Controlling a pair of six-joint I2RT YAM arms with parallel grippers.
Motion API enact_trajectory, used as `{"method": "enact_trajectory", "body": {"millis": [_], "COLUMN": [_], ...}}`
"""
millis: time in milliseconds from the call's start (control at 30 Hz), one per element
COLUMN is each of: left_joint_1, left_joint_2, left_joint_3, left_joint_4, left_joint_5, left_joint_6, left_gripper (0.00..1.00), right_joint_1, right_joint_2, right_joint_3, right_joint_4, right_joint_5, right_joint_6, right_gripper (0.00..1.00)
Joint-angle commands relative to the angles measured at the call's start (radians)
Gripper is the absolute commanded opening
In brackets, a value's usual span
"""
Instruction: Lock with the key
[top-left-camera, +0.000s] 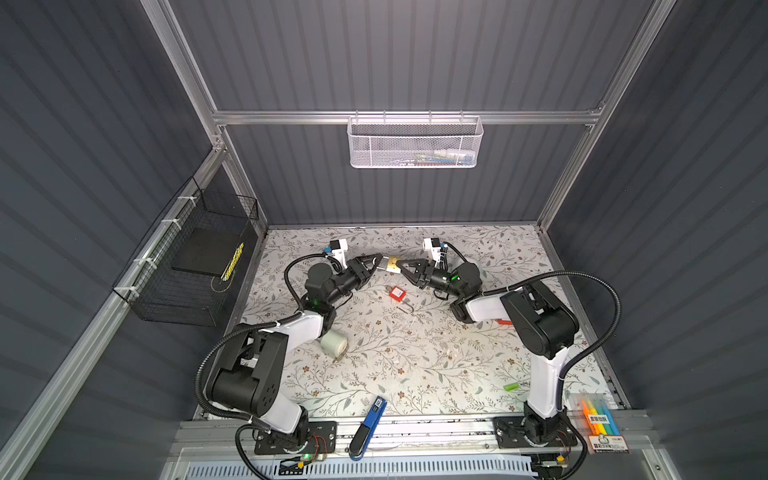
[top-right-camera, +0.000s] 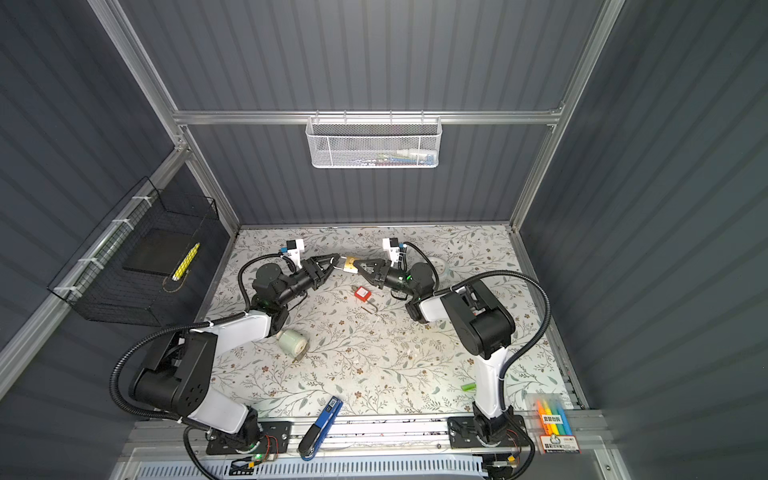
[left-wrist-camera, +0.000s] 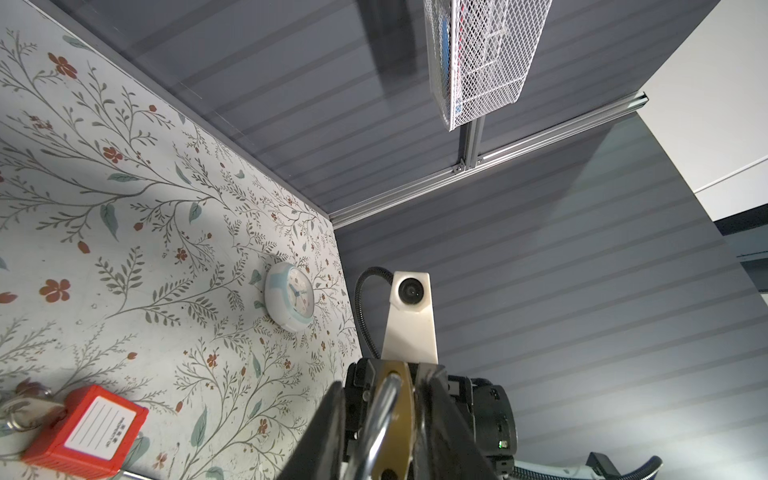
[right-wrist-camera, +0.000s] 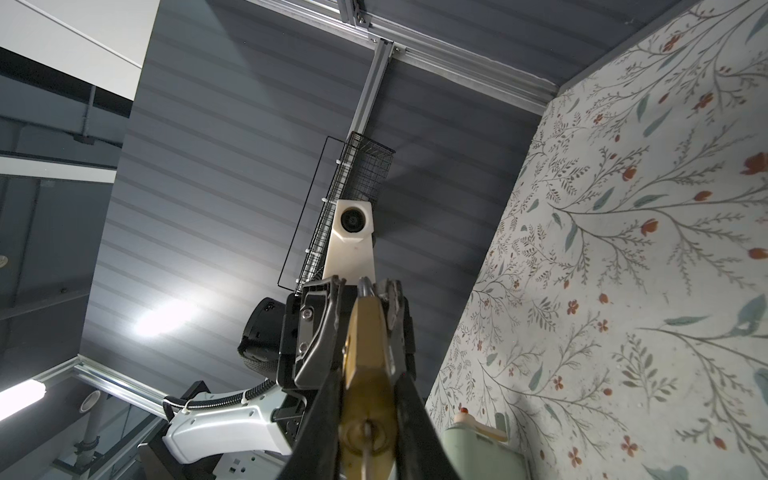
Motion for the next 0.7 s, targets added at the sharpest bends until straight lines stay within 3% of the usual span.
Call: {"method": "enact_trajectory", "body": {"millis": [0,200,333,667], "left_joint_1": [-0.008,-0.007,0.003,0.003], "left_joint_2": [-0.033,-0.049,-0.064,-0.058], "left_joint_3": [0.033,0.027,0.036,0.044], "left_joint_4": [0.002,-0.021,-0.053,-0.06], "left_joint_5": [0.019,0.014,0.024,0.049], "left_joint_6": [0.022,0.035,0.056,0.061], "left_gripper": [0.32,0.43,0.43,0.19], "right_joint_1": [0.0,-0.007,-0.01,-0.01], "right_joint_2": [0.0,-0.005,-0.013,-0.021], "right_joint_3": [0.003,-0.005,-0.013,-0.013], "right_joint_4": [0.042,0.043,0.043,0.042], "right_joint_5": [-0.003,-0.005,-0.006,-0.004], "right_joint_6": [-0.003,-0.004,-0.006,-0.003], "right_gripper": [0.01,0.0,0.0,0.0]}}
